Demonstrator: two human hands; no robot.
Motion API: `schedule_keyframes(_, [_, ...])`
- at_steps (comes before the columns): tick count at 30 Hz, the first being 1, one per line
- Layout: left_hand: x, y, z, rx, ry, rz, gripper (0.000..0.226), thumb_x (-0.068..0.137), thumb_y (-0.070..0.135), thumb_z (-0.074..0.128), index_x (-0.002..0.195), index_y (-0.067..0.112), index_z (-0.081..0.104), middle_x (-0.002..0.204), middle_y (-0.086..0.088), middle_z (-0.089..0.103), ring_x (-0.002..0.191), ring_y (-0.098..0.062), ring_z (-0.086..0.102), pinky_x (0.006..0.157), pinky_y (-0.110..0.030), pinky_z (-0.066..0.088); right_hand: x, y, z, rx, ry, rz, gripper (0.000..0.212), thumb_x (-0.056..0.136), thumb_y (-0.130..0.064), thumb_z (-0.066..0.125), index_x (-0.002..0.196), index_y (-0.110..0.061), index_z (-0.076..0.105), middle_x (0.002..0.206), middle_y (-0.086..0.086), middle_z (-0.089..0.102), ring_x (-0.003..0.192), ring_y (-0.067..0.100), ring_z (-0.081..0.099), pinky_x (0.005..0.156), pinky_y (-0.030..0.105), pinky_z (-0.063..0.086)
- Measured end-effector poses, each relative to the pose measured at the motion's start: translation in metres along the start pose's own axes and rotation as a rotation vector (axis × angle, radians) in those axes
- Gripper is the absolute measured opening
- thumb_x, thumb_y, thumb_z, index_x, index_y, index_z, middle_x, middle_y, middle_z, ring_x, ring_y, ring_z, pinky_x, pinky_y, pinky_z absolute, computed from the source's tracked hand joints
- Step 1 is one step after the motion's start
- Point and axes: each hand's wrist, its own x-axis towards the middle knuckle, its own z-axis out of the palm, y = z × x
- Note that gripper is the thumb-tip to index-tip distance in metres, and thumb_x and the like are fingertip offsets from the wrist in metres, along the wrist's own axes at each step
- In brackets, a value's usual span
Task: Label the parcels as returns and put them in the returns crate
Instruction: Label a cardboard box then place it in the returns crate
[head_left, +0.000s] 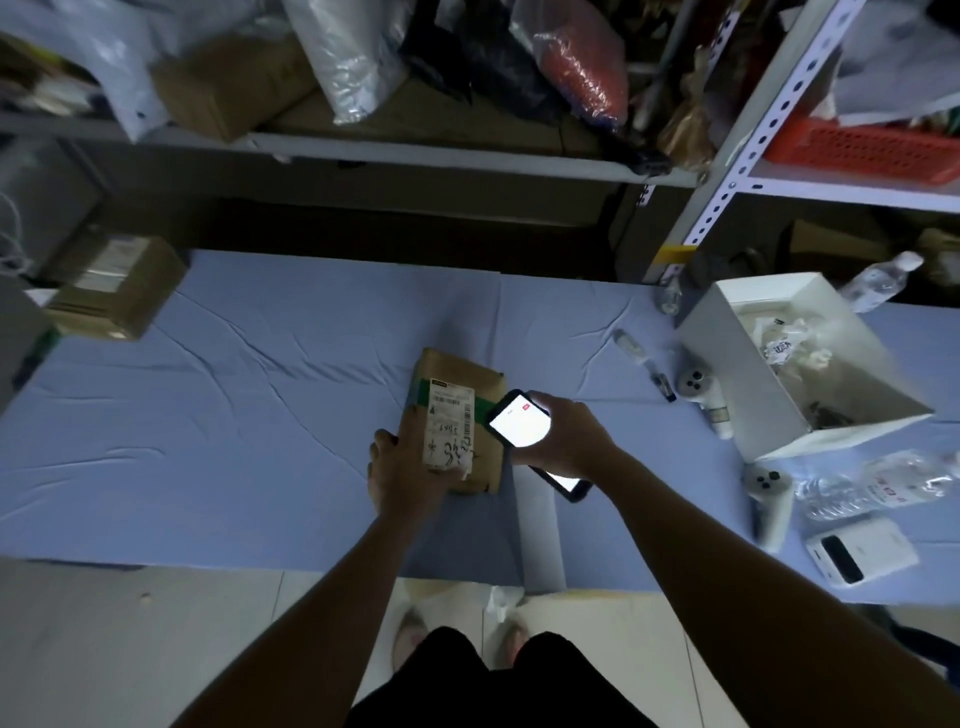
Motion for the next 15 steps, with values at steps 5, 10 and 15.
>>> schedule_keyframes(5, [-0.001, -0.008, 0.001, -0.027, 0.021, 0.013, 0.110, 0.057, 0.055, 0.088, 0.147, 0.036, 0.027, 0.111, -0.010, 0.042, 0.104, -0.032, 0.047, 0.083, -0.047, 0.051, -0.009, -0.003, -0.008, -0.218, -0.060, 0.042, 0.066, 0.063, -0.050, 0.082, 0.120, -0.034, 0.056, 0.110, -0.009, 0.063, 0.104, 0.016, 0.057, 0.081, 0.032, 0.046])
schedule_keyframes(10, [0.001, -0.014, 0.005, -0.041, 0.039, 0.007, 0.109, 0.056, 0.053, 0.088, 0.145, 0.036, 0.029, 0.111, -0.009, 0.043, 0.102, -0.032, 0.047, 0.083, -0.045, 0.050, -0.008, -0.007, -0.006, -0.213, -0.051, 0.054, 0.069, 0.061, -0.048, 0.084, 0.122, -0.034, 0.055, 0.112, -0.009, 0.063, 0.105, 0.016, 0.057, 0.082, 0.034, 0.046])
schedule_keyframes(15, [0.004, -0.012, 0.005, -0.027, 0.034, 0.008, 0.104, 0.056, 0.052, 0.089, 0.141, 0.035, 0.031, 0.113, -0.010, 0.044, 0.105, -0.033, 0.048, 0.081, -0.044, 0.049, -0.009, -0.007, -0.011, -0.248, -0.044, 0.031, 0.066, 0.059, -0.050, 0.083, 0.117, -0.033, 0.056, 0.105, -0.010, 0.063, 0.102, 0.017, 0.058, 0.079, 0.033, 0.047])
